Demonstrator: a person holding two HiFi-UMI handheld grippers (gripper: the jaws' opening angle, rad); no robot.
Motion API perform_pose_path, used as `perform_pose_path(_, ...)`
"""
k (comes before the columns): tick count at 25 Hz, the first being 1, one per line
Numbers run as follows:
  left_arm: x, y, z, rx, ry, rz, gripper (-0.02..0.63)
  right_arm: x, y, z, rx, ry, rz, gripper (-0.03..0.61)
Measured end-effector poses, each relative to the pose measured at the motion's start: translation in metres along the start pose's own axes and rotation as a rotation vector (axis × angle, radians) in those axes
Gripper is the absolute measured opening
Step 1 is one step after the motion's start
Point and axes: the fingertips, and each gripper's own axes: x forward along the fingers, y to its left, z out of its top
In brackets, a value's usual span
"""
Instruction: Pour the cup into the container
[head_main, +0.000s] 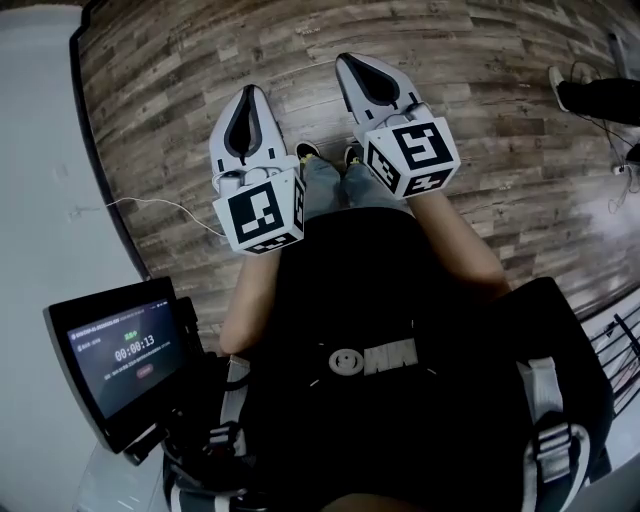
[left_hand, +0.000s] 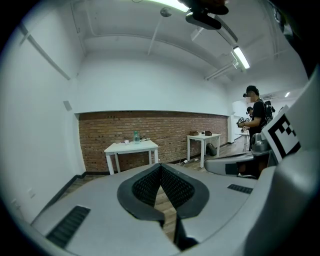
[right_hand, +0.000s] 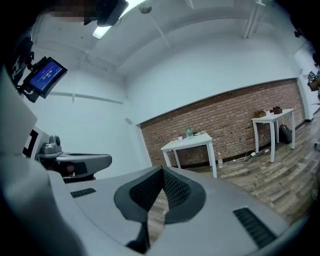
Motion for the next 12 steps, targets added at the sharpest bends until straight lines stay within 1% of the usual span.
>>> perform_pose_path(3,0.017,0.034,-0.003,-0.038,0.007,-0.003,0.003,0.036,0.013,0.002,-0.021,0.027,-0.002,-0.005)
perform_pose_path(7,0.059,0.107,-0.001,-0.09,0.015,-0.021,0.003,0.119,0.039,0.012,-0.044,0.072,-0.014,-0.005)
perform_pose_path(9,0.072,0.12,0.007,-0.088,-0.003,-0.03,0.003,0.139,0.04,0.02,-0.046,0.075,-0.018,-0.005)
perform_pose_path(12,0.077,0.118,0.016,-0.074,-0.037,-0.025,0.003,0.145,0.031,0.029,-0.066,0.066,-0.016,-0.005)
